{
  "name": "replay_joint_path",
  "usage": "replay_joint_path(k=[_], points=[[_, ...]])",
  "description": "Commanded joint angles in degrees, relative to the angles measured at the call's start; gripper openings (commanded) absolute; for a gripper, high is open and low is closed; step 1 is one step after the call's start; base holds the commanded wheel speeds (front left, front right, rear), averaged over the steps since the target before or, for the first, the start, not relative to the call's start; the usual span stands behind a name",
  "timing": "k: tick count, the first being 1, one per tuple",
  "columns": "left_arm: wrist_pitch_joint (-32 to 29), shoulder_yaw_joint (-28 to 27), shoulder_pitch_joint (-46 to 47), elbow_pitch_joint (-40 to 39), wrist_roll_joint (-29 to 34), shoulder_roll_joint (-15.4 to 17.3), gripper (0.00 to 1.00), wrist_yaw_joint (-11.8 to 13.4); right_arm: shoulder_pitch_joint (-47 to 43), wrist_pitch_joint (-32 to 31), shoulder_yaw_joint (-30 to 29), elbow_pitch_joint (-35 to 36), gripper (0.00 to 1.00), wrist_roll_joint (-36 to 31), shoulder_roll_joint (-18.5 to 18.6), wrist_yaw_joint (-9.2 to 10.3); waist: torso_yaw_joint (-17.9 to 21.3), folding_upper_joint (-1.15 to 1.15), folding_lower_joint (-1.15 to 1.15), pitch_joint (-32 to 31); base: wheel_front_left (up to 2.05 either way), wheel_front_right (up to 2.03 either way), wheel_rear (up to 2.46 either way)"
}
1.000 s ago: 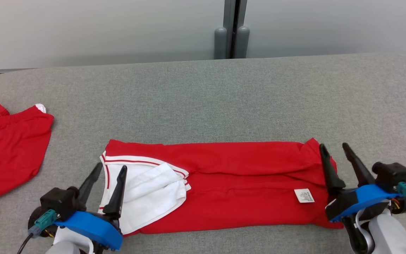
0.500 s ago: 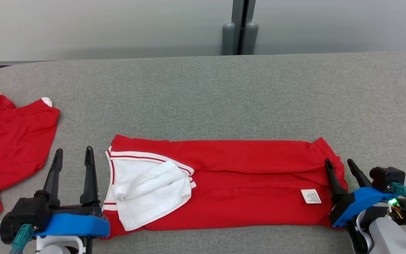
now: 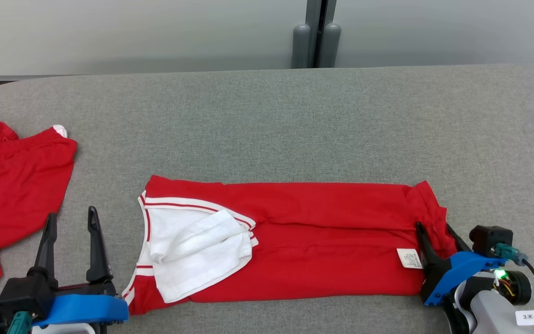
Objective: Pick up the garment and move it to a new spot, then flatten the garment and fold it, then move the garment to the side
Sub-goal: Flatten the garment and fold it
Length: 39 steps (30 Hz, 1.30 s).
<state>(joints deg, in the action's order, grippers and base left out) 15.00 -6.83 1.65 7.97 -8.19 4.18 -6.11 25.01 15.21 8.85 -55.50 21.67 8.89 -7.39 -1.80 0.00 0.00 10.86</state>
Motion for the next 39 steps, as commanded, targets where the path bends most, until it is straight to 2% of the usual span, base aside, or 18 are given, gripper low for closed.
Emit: replay_joint_path(k=[1, 8, 14, 20, 22, 30, 39], points=[[0.25, -0.56, -0.30, 0.31, 0.76, -0.26, 1.00, -0.30, -1.55, -1.06, 1.59, -1.71, 0.00, 0.90, -1.67, -0.18, 0.01, 0.00, 0.00, -0.18, 0.00, 0.00, 0.00], [0.25, -2.03, -1.51, 0.86, 2.19, -0.91, 1.00, -0.80, -1.68, -0.28, 2.57, 0.02, 0.00, 3.49, 0.33, -0.11, 0.59, 0.00, 0.00, -1.70, 0.00, 0.00, 0.00], [0.25, -2.69, -2.62, 0.84, 3.04, -1.16, 1.00, -0.95, -2.16, -0.09, -0.85, 1.92, 0.00, 3.84, 5.30, -0.09, 1.15, 0.00, 0.00, -3.37, 0.00, 0.00, 0.00], [0.25, -3.02, -3.92, 0.80, 3.31, -1.22, 1.00, -1.12, -3.01, -0.07, -5.50, 0.69, 0.00, 2.91, 11.21, -0.10, 1.71, 0.00, 0.00, -4.89, 0.00, 0.00, 0.00], [0.25, -2.99, -4.08, 0.75, 3.51, -1.25, 1.00, -1.20, -2.92, -0.06, -6.61, 0.70, 0.00, 2.52, 12.00, -0.10, 1.88, 0.00, 0.00, -5.17, 0.00, 0.00, 0.00], [0.25, -2.53, -4.85, 1.12, 3.49, -1.30, 1.00, -1.37, -3.84, -0.06, -5.77, 4.71, 0.00, 0.99, 8.49, -0.11, 2.62, 0.00, 0.00, -6.07, 0.00, 0.00, 0.00], [0.25, -2.11, -5.51, 1.62, 2.68, -1.30, 1.00, -1.45, -6.55, -0.05, 0.94, 13.22, 0.00, 2.66, 2.87, -0.11, 2.88, 0.00, 0.00, -6.47, 0.00, 0.00, 0.00]])
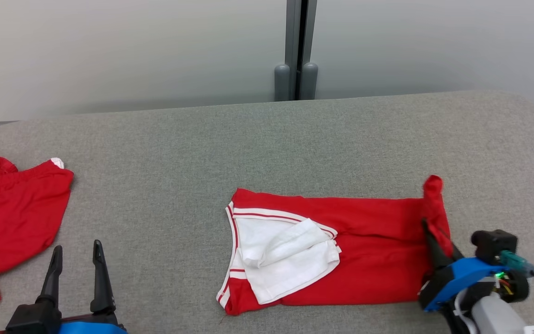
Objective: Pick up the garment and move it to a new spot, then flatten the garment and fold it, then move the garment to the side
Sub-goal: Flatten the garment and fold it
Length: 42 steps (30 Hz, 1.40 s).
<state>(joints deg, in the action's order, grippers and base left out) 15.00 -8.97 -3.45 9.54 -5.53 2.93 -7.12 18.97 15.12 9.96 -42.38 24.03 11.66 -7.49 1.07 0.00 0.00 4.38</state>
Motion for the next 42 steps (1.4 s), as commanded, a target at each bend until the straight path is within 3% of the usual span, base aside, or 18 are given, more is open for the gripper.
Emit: replay_joint_path(k=[1, 16, 34, 35, 36, 42], points=[[0.25, 0.23, -0.54, 0.17, -0.04, -0.05, 1.00, -0.44, -0.67, 0.03, 0.83, 0.95, 0.00, 0.48, -0.51, -0.01, -0.03, 0.00, 0.00, 0.01, 0.00, 0.00, 0.00], [0.25, 2.55, 1.78, 1.45, -0.83, -0.05, 1.00, -0.48, 3.23, -1.36, 16.87, 7.52, 0.00, 3.74, -7.78, -0.01, -1.97, 0.00, 0.00, 1.55, 0.00, 0.00, 0.00], [0.25, 3.67, 4.58, 2.59, -2.07, -0.05, 1.00, -0.41, 10.32, -0.23, 29.97, 7.24, 0.00, 12.98, -8.74, -0.02, -4.84, 0.00, 0.00, 4.66, 0.00, 0.00, 0.00], [0.25, 3.57, 4.72, 2.69, -2.50, -0.06, 1.00, -0.39, 10.65, -0.20, 30.15, 6.97, 0.36, 13.08, -8.72, -0.01, -4.83, 0.00, 0.00, 4.77, 0.00, 0.00, 0.00], [0.25, 3.47, 4.80, 2.67, -2.59, -0.05, 1.00, -0.38, 10.89, -0.12, 30.38, 6.79, 1.00, 13.23, -8.72, -0.02, -4.75, 0.00, 0.00, 4.89, 0.00, 0.00, 0.00], [0.25, 3.40, 5.22, 2.55, -2.84, -0.05, 1.00, -0.19, 12.06, 0.10, 27.45, 6.53, 1.00, 11.27, -8.73, -0.01, -3.92, 0.00, 0.00, 4.99, 0.00, 0.00, 0.00]])
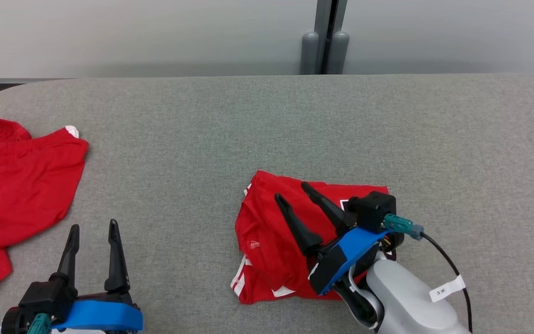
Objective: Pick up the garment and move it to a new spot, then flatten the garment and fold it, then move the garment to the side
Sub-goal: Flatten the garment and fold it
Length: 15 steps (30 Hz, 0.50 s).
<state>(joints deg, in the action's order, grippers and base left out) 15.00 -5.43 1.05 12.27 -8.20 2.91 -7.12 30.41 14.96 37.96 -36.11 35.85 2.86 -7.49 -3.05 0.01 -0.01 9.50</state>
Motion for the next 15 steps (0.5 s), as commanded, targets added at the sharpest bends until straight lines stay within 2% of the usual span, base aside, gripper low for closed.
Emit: replay_joint_path(k=[1, 5, 15], points=[[0.25, -0.15, 0.68, -0.30, -0.09, -0.03, 1.00, -0.15, 0.55, 0.26, -1.65, 0.69, 1.00, -1.33, 0.06, -0.01, 0.47, -0.01, 0.01, -0.25, 0.00, 0.00, 0.00], [0.25, -0.40, 0.35, -0.69, 0.11, -0.04, 1.00, -0.14, -1.19, 0.28, -7.01, 2.86, 1.00, -6.28, 0.09, -0.01, 1.52, -0.01, 0.01, -1.12, 0.00, 0.00, 0.00], [0.25, -0.59, -1.87, -1.59, 1.35, -0.03, 1.00, -0.21, -11.58, 0.26, -22.18, 13.16, 1.00, -16.79, 3.32, -0.01, 4.12, -0.01, 0.01, -4.53, 0.00, 0.00, 0.00]])
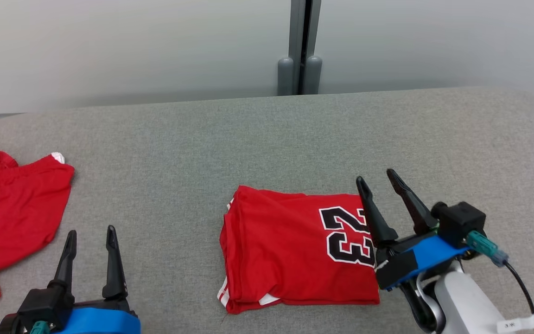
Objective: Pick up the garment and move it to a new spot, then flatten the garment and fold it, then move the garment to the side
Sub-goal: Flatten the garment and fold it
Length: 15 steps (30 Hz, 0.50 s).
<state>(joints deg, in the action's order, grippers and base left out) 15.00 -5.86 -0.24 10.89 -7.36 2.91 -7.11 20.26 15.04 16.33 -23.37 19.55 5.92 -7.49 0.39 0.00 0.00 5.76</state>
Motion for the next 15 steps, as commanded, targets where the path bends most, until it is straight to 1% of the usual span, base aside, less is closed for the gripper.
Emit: replay_joint_path(k=[1, 6, 15], points=[[0.25, -0.21, -0.92, -0.24, 0.53, -0.03, 1.00, -0.22, -2.55, 0.19, -1.73, 1.29, 1.00, -1.00, 0.42, -0.01, 0.99, 0.00, 0.00, -1.19, 0.00, 0.00, 0.00], [0.25, -0.24, -2.55, -0.64, 0.91, -0.03, 1.00, 0.34, -8.04, 0.19, -6.55, 4.71, 1.00, -3.19, 0.26, -0.01, 2.20, 0.00, 0.00, -3.10, 0.00, 0.00, 0.00], [0.25, -0.25, -4.43, -0.49, 1.80, -0.03, 1.00, 0.73, -15.72, 0.19, -11.14, 8.34, 1.00, -5.21, -1.44, -0.01, 2.45, 0.00, 0.00, -5.20, 0.00, 0.00, 0.00]])
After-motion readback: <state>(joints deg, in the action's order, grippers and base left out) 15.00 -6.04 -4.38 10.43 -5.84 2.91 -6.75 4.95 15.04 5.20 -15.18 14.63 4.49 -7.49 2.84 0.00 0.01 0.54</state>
